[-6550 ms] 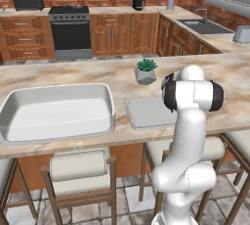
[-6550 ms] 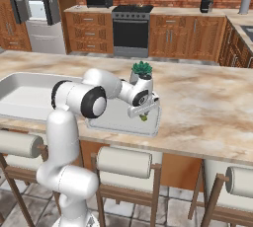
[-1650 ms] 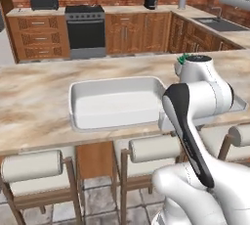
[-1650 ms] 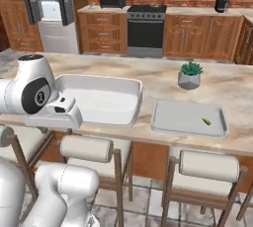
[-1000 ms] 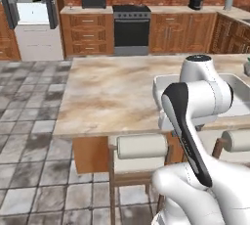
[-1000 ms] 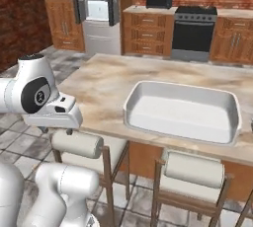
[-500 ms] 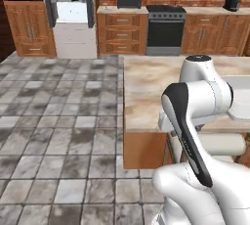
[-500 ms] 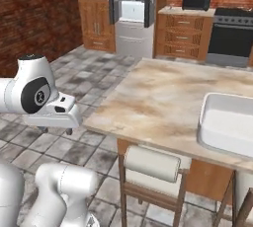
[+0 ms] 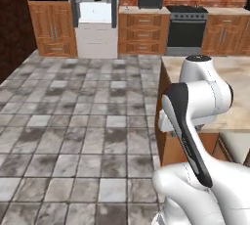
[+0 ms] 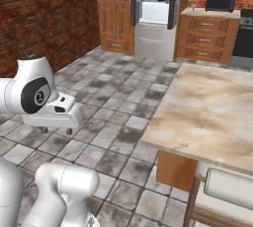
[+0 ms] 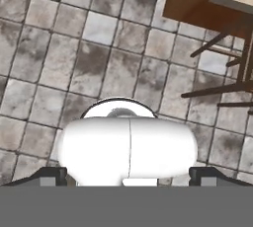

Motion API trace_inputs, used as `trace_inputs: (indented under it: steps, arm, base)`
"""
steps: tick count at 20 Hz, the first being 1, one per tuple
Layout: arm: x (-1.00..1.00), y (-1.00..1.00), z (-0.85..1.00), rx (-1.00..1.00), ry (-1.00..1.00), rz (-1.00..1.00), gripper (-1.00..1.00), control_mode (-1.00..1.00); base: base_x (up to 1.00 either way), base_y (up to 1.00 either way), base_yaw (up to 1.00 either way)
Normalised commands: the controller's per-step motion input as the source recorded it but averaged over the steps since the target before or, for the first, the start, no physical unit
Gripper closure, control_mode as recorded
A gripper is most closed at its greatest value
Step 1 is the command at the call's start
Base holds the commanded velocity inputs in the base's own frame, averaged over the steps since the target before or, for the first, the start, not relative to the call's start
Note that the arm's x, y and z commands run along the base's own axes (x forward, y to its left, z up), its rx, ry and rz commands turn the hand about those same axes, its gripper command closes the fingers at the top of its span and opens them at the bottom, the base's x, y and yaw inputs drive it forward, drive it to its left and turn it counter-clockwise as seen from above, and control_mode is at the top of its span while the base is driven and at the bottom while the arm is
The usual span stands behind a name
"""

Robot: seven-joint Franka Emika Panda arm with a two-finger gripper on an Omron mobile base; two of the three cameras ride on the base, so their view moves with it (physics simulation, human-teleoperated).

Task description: Place the cold items (lemon wedge and cucumber) from the fridge in one tupperware on the dining counter. Place the warm items (hot dog and kebab skewer) in the stove area in another tupperware.

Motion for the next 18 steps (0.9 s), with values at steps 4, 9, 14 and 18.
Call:
trace_inputs:
  steps: [4,9,14,18]
  arm:
    - [0.0,0.0,0.0,0.0,0.0,0.0,-1.0,1.0]
    - [0.0,0.0,0.0,0.0,0.0,0.0,-1.0,1.0]
    - [0.0,0.0,0.0,0.0,0.0,0.0,-1.0,1.0]
    - [0.0,0.0,0.0,0.0,0.0,0.0,-1.0,1.0]
  base:
    - [0.09,1.0,0.0]
    - [0.22,1.0,-0.01]
    - [0.53,1.0,-0.17]
    - [0.75,1.0,-0.31]
